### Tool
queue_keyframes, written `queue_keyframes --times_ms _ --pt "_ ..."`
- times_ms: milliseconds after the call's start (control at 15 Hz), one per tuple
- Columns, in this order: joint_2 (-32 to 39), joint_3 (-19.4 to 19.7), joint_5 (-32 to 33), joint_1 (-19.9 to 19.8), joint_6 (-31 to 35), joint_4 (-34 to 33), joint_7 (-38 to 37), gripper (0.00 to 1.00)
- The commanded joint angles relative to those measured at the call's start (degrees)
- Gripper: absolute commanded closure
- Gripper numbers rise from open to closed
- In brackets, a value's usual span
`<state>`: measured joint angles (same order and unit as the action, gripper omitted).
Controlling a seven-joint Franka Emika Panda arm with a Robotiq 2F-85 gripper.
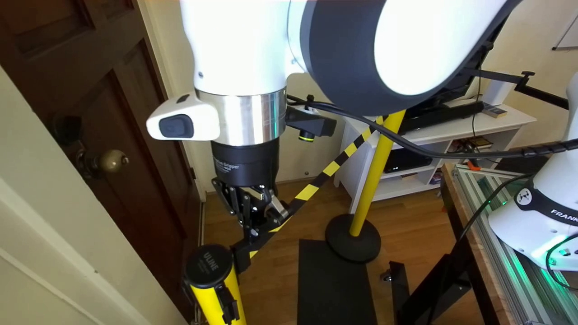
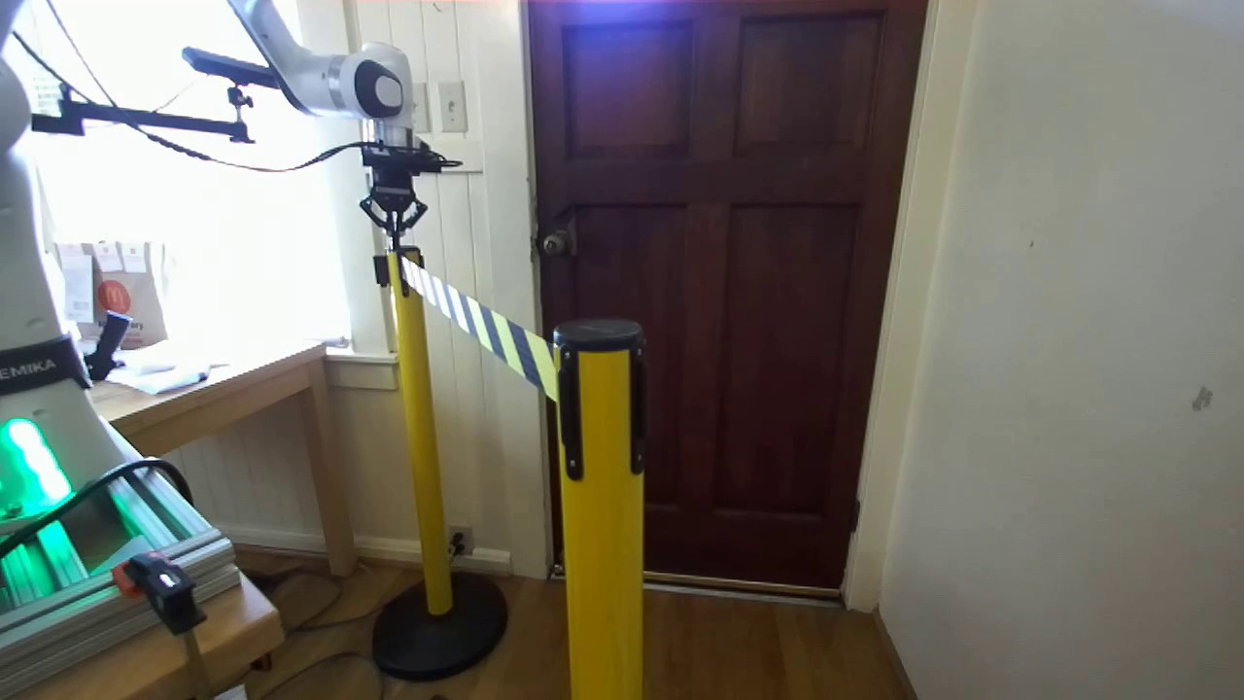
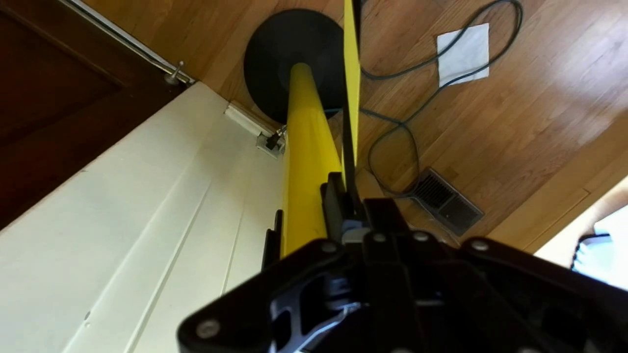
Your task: Pull out the barrier belt from the yellow stand on the right and attach it to the stand on the left.
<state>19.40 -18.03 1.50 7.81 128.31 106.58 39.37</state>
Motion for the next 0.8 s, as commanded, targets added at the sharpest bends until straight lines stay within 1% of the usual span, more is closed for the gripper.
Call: queue_keyframes --times_ms 0,333,733 --pt "0.3 1.47 1.71 1.63 -2.28 -0.61 -1.22 1.0" --pt "1.32 2.21 3.28 2.51 -2.68 -1.2 -1.69 1.0" --pt "-0.1 2.66 5.76 3.4 -2.98 -1.27 -3.44 1.0"
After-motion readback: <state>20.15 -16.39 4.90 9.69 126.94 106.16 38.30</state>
